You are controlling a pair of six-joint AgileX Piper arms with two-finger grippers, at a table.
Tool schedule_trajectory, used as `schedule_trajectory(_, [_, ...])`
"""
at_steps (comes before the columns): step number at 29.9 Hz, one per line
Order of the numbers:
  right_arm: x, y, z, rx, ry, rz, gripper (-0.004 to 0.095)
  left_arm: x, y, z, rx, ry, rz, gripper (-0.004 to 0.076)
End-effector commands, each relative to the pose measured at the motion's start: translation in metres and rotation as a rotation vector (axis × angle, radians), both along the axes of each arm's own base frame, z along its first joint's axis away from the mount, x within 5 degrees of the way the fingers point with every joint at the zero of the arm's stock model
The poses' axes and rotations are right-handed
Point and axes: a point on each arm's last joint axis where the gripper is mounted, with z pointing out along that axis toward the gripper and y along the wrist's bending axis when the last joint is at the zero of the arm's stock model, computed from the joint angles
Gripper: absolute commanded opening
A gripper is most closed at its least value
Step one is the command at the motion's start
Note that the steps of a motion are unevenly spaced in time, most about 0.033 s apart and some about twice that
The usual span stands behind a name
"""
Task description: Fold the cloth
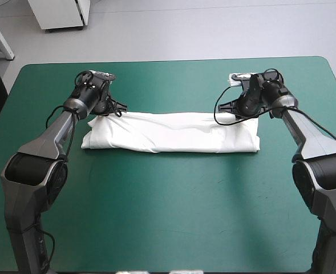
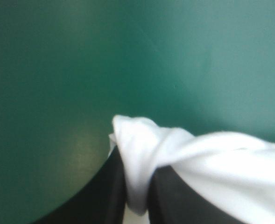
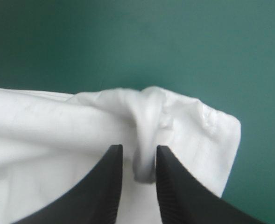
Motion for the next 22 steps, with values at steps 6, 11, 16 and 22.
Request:
schedule_trajectory(6, [-0.005,-0.005,0.077,0.019,-0.15,0.004,0.0426,-0.011,0.004,0.088,-0.023,-0.177,0.008,0.0431])
schedule_trajectory(11, [-0.007,-0.009,0.091,0.009,-0.151,0.0,0.0426,-0.017,0.006,0.101,-0.03,-0.194,0.004,0.0438])
schedule_trajectory(16, [-0.015,-0.013,0.098,-0.005,-0.124,-0.001,0.0426,-0.026,-0.011,0.106,-0.172,-0.152,-0.121,0.0212])
schedule_trajectory(22, [-0.031,-0.025,0.126,0.0,-0.184,-0.028,0.0414,-0.045,-0.06,0.111,-0.288,-0.116,-0.315,-0.0009])
